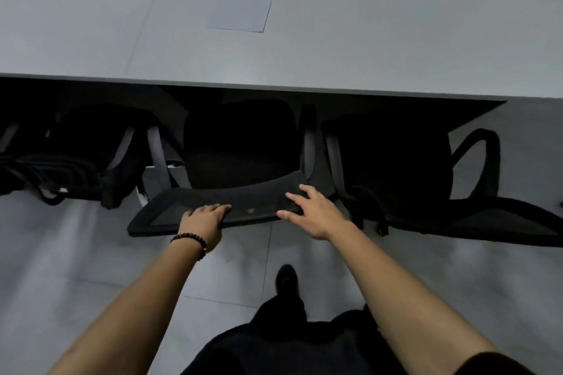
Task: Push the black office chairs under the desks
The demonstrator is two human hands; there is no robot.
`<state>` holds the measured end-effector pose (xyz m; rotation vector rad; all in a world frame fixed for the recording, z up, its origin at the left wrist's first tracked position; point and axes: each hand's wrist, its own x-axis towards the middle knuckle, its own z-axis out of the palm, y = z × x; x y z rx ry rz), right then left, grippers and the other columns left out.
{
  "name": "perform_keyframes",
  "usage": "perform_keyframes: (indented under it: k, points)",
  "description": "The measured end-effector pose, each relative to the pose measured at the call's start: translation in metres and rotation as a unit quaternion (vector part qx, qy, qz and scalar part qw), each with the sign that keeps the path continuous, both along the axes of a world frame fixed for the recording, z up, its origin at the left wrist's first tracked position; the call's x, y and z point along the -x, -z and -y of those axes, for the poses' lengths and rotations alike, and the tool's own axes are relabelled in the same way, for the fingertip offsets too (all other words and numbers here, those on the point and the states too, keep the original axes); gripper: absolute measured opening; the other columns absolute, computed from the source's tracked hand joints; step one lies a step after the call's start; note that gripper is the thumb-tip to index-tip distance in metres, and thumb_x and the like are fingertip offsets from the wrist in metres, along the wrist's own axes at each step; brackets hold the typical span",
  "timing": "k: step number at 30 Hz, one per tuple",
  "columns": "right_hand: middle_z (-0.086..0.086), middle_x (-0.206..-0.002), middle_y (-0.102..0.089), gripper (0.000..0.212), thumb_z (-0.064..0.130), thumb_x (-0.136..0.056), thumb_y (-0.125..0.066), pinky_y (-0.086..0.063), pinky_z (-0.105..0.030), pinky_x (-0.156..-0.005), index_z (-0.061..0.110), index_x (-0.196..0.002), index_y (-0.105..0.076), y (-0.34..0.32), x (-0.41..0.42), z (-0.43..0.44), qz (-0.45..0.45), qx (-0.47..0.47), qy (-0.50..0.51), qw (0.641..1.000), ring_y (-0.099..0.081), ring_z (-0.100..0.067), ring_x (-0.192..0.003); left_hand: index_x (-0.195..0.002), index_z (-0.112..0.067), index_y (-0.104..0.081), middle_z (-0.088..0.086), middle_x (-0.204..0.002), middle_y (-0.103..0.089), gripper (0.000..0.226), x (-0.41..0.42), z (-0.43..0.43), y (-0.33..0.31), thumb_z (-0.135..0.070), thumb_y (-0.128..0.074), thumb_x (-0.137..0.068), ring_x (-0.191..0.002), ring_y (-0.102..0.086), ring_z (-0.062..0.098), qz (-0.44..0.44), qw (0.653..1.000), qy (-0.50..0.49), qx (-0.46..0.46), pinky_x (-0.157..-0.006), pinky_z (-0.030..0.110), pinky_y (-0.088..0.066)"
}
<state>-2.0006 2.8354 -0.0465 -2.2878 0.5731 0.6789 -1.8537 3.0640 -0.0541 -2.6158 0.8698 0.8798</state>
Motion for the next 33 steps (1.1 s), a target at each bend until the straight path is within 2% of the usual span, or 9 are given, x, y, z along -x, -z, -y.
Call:
perform_keyframes:
  k: [5,12,16,18,21,23,26,28,33]
  points:
    - [0.001,-0.165,0.002,0.08,0.074,-0.089,-0.037,-0.012,-0.045,-0.12,0.032,-0.155,-0.019,0.008,-0.003,-0.055,-0.013,-0.049,0.016,0.999,0.004,-0.024,-0.151,-0.146,-0.04,-0.021,-0.006,-0.155,-0.027,0.061,-0.001,-0.017,-0.003,-0.05,-0.042,-0.09,-0.142,-0.024,0.023,0.017,0.999,-0.003,-0.036,-0.112,0.057,-0.015]
    - [0.002,-0.165,0.002,0.08,0.072,-0.09,-0.037,-0.007,-0.042,-0.121,0.03,-0.156,-0.018,0.009,0.001,-0.048,-0.014,-0.041,0.025,0.999,0.005,-0.022,-0.151,-0.147,-0.04,-0.021,-0.005,-0.156,-0.024,0.055,0.018,0.008,-0.005,-0.028,-0.039,-0.095,-0.142,-0.022,0.024,0.019,1.0,0.02,-0.004,-0.112,0.053,-0.018]
    - [-0.001,-0.163,-0.017,0.069,0.064,-0.097,-0.028,-0.008,-0.042,-0.121,0.023,-0.153,-0.028,0.001,0.009,-0.026,0.014,0.002,-0.004,1.0,-0.006,-0.02,-0.151,-0.146,-0.04,-0.023,-0.005,-0.156,-0.026,0.054,0.016,0.01,-0.008,-0.028,-0.038,-0.095,-0.141,-0.024,0.024,0.002,1.0,0.015,-0.006,-0.113,0.052,-0.02]
    - [-0.004,-0.159,-0.029,0.064,0.06,-0.099,-0.027,-0.006,-0.044,-0.121,0.022,-0.15,-0.036,-0.007,0.021,-0.005,0.052,0.054,0.019,0.997,-0.013,-0.02,-0.15,-0.146,-0.037,-0.025,-0.004,-0.155,-0.028,0.057,0.015,0.011,-0.011,-0.046,-0.041,-0.092,-0.14,-0.025,0.024,-0.006,1.0,0.01,-0.015,-0.112,0.053,-0.02]
    - [-0.006,-0.157,-0.031,0.055,0.052,-0.101,-0.029,-0.002,-0.045,-0.121,0.023,-0.147,-0.04,-0.017,0.051,0.036,0.115,0.151,0.127,0.974,-0.014,-0.021,-0.149,-0.144,-0.023,-0.033,0.003,-0.151,-0.034,0.103,0.024,0.028,-0.022,-0.091,-0.028,-0.067,-0.136,-0.031,0.029,-0.022,0.998,0.011,-0.051,-0.109,0.057,-0.021]
    - [-0.008,-0.157,-0.031,0.055,0.051,-0.101,-0.029,-0.002,-0.048,-0.12,0.023,-0.146,-0.041,-0.018,0.079,0.066,0.106,0.204,0.198,0.953,-0.015,-0.024,-0.149,-0.143,-0.019,-0.035,0.006,-0.15,-0.035,0.121,0.04,0.052,-0.028,-0.099,-0.013,-0.055,-0.134,-0.034,0.031,-0.028,0.999,-0.004,-0.027,-0.108,0.058,-0.022]
    - [-0.007,-0.159,-0.027,0.06,0.058,-0.099,-0.021,0.004,-0.052,-0.118,0.029,-0.15,-0.035,-0.014,0.13,0.098,-0.013,0.206,0.253,0.945,-0.01,-0.028,-0.149,-0.147,-0.03,-0.025,0.003,-0.155,-0.027,0.099,0.07,0.088,-0.024,-0.089,-0.007,-0.07,-0.139,-0.027,0.03,-0.047,0.998,-0.027,0.04,-0.111,0.057,-0.02]
    - [-0.005,-0.158,-0.03,0.058,0.059,-0.099,-0.017,0.006,-0.054,-0.117,0.034,-0.149,-0.034,-0.009,0.159,0.102,-0.08,0.181,0.227,0.954,-0.013,-0.028,-0.148,-0.149,-0.033,-0.019,0.001,-0.157,-0.022,0.078,0.089,0.103,-0.016,-0.076,-0.012,-0.084,-0.143,-0.019,0.029,-0.051,0.997,-0.019,0.05,-0.113,0.057,-0.015]
    - [-0.003,-0.15,-0.039,0.052,0.055,-0.101,-0.018,0.006,-0.055,-0.116,0.037,-0.144,-0.041,-0.004,0.177,0.095,-0.065,0.18,0.186,0.964,-0.024,-0.027,-0.142,-0.15,-0.029,-0.016,0.001,-0.159,-0.017,0.065,0.098,0.104,-0.008,-0.062,-0.016,-0.094,-0.145,-0.014,0.028,-0.026,0.999,-0.02,0.033,-0.115,0.054,-0.011]
